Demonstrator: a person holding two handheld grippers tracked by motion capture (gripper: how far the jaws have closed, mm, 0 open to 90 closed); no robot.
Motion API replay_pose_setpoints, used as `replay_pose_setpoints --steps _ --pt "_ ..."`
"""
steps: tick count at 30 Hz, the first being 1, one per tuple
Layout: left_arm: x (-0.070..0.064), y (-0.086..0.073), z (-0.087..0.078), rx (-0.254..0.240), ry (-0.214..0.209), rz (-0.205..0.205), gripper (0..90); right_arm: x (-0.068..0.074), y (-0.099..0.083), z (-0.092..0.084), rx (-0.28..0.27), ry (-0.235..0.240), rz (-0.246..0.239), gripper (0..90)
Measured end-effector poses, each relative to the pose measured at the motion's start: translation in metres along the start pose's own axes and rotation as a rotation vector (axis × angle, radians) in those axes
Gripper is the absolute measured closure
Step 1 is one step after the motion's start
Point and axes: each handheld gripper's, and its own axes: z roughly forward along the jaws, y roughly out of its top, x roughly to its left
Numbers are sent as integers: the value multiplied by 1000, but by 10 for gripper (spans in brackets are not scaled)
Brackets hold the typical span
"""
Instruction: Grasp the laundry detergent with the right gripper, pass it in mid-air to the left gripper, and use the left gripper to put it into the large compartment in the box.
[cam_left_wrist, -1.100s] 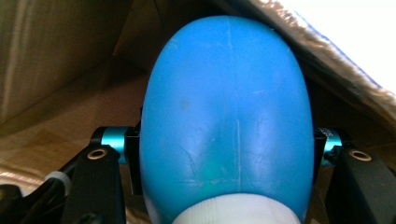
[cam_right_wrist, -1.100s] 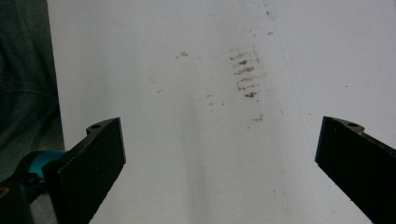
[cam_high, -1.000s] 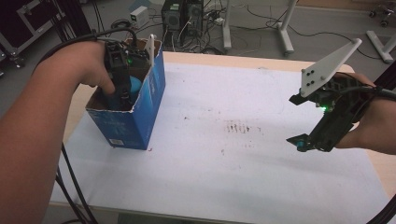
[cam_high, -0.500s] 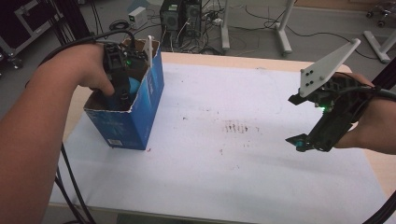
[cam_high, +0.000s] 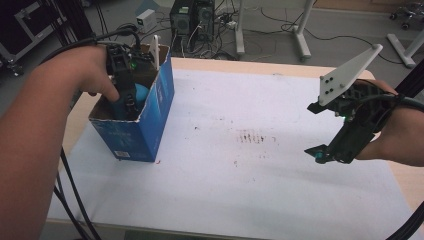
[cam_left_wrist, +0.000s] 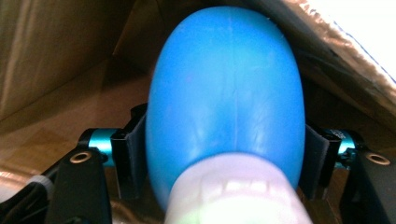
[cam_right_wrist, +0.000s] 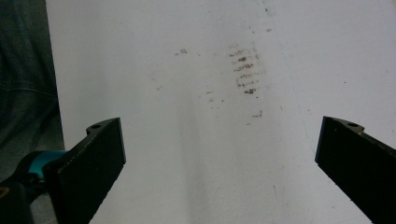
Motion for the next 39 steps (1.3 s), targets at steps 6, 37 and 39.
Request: replay_pose_setpoints --steps 6,37,39 --pt "-1 -1 -5 -4 6 -3 293 1 -1 1 1 0 3 7" --pt "-37 2 -90 -70 124 87 139 -18 -18 -10 25 -16 67 7" --pt "-42 6 -94 -81 124 108 137 -21 -19 -12 30 -16 72 7"
